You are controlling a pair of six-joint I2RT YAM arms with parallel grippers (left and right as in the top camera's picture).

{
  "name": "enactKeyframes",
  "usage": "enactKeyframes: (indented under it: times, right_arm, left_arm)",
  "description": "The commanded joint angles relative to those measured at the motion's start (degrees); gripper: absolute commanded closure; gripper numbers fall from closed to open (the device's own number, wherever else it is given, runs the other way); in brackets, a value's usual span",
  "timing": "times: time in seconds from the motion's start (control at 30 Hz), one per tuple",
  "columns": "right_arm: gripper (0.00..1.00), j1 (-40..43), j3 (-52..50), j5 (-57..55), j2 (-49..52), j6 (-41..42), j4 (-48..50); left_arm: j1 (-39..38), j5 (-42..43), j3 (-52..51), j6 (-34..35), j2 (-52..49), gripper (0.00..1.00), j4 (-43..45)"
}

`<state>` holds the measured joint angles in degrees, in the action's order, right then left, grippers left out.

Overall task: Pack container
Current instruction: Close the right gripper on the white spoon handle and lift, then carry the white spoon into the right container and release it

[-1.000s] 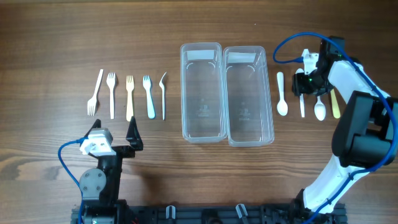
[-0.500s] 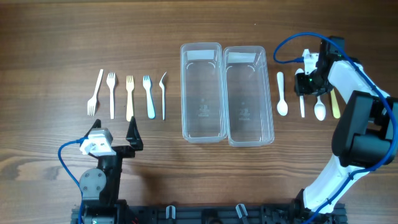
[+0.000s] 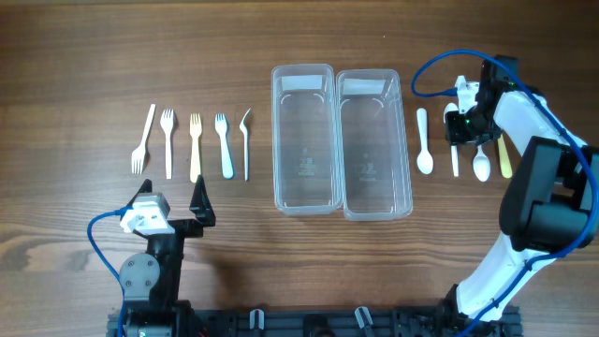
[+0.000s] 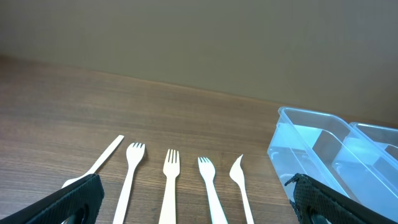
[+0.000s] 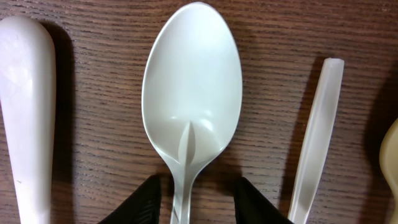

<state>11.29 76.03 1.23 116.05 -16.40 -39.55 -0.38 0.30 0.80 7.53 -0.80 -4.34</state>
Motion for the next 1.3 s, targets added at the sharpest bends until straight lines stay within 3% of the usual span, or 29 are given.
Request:
enactKeyframes:
  times: [0.0,0.2,0.37,0.6,0.93,1.27]
  right_arm:
    - [0.66,-0.1,-0.4,0.1,1.3,0.1,-0.6]
    - [0.69,-0.1,-0.4,1.2,3.4,0.1,-1.3]
    - [0.96,-0.2,-0.4,1.4,3.6,1.7,-0.6]
    - [0.96,-0.5,3.4,1.4,3.1,6.9,-0.3]
    - [0.96,-3.6,22.1,6.9,-4.0,7.6,-5.1]
    - [0.96,-16.2,23.9,9.4,-10.5,10.6,-9.8]
  left_arm:
    - [-0.3,0.7,-0.4,-1.3,0.4,0.0,0.0]
    - [-0.3,0.7,-0.4,-1.3,0.4,0.0,0.0]
    - [-0.3,0.7,-0.4,-1.3,0.4,0.0,0.0]
    - [-0.3,0.7,-0.4,-1.3,0.4,0.0,0.0]
    - [-0.3,0.7,-0.4,-1.3,0.4,0.0,0.0]
    - [-0.3,0.7,-0.4,-1.3,0.4,0.0,0.0]
